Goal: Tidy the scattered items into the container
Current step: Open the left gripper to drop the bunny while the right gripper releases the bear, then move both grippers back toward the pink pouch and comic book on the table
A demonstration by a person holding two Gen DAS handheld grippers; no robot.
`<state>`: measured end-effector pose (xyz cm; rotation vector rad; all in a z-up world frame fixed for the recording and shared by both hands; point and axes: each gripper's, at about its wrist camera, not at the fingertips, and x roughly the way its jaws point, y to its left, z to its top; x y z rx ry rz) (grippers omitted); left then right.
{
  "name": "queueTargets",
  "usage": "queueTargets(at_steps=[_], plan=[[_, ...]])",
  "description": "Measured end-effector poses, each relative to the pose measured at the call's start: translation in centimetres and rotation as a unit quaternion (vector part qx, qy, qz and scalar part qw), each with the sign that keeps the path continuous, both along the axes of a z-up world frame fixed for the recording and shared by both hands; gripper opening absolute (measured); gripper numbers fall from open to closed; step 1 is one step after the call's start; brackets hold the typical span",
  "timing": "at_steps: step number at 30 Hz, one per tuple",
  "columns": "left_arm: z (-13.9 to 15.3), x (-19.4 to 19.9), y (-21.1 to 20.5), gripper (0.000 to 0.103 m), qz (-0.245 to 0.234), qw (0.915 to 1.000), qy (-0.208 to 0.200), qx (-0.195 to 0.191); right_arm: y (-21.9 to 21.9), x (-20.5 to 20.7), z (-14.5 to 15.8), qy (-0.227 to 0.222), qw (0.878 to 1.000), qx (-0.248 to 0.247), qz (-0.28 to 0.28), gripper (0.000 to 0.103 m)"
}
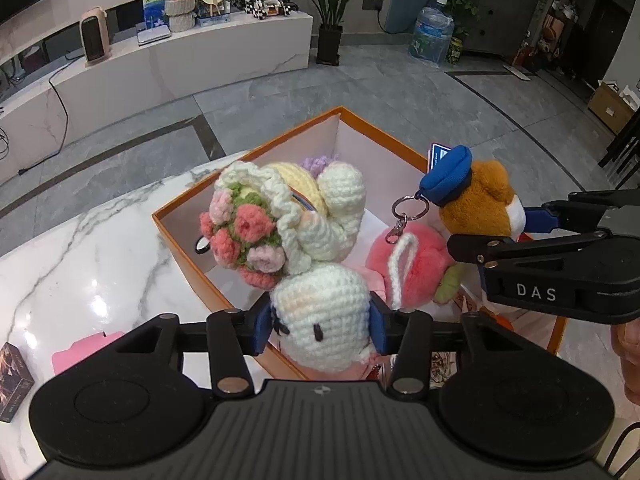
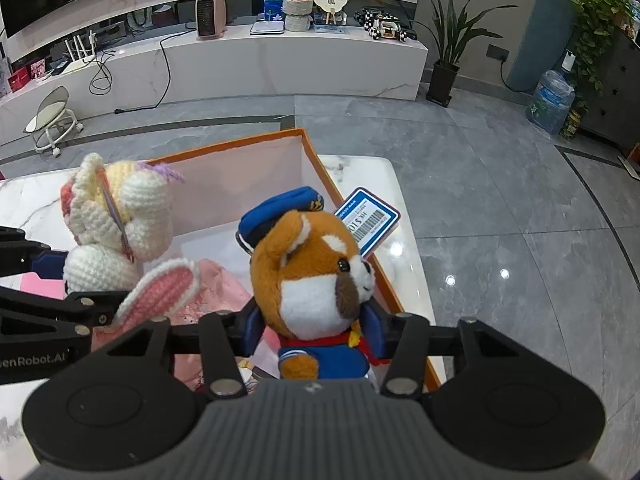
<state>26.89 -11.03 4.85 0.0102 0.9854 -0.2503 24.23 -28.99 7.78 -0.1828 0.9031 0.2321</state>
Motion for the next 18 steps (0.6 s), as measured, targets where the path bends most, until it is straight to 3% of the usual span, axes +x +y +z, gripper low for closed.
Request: queueTargets(at_steps=[4,18], plan=[[-0.02,0.05,0.00,0.059,-0.004,1.0000,0.003,0.001,0.08,-0.03,0.07,-0.004,1.000,-0.003,-0.003,0.070],[0.56,-0.51,0.41,0.059,-0.001,1.0000,-0.004,0.001,0.27,-0.43,0.76,-0.013,1.000,0.000,-0.002,0.073]])
